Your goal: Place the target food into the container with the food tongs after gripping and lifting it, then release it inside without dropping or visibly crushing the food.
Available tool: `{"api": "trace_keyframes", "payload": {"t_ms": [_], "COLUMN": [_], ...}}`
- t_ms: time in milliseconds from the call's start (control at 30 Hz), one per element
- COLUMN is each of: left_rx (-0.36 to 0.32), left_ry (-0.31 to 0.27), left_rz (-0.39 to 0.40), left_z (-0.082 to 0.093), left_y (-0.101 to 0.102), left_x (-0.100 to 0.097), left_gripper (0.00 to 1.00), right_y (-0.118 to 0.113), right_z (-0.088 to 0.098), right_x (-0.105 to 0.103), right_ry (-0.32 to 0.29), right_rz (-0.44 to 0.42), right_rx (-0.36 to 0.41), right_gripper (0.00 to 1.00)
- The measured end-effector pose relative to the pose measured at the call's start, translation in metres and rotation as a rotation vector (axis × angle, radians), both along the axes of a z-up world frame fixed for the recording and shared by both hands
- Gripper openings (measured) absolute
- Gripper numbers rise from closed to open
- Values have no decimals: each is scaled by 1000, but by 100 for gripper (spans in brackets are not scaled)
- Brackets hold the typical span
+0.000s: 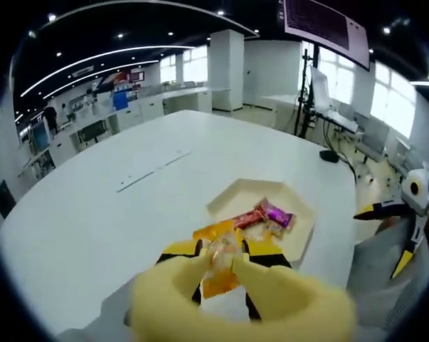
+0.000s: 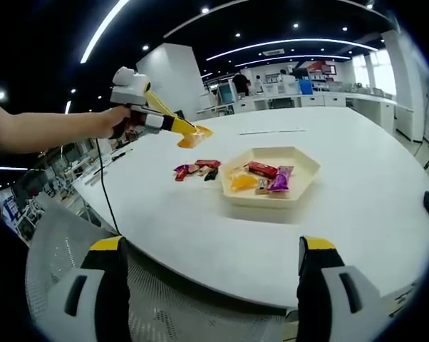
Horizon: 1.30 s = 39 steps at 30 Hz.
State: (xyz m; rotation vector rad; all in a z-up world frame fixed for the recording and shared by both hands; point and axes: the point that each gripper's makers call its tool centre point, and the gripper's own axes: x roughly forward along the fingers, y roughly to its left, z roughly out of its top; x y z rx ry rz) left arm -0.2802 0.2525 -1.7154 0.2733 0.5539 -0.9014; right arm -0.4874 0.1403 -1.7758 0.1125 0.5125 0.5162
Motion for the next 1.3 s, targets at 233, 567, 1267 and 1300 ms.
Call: {"api": "trace_keyframes", "payload": {"t_ms": [233,567,1267,1300], "left_rx": [-1,6,1,0], "left_ry": [-2,-12,-5,-2], "left_rz": [-15,-42,-116,-120], "left_z": [5,11,14,14], "left_y": [-13,-34,-94,-96], "left_x": [1,3,-1,-1], "left_gripper": [19,19,19,19], "right_y": [0,0,1,1], "right_z": [0,1,1,1], "right_x": [0,0,0,0], "right_ry": [-3,-7,-8,-9], "right_rz": [0,0,-1,-1], "right_rx": [2,2,7,8], "right_gripper": [99,99,99,99]}}
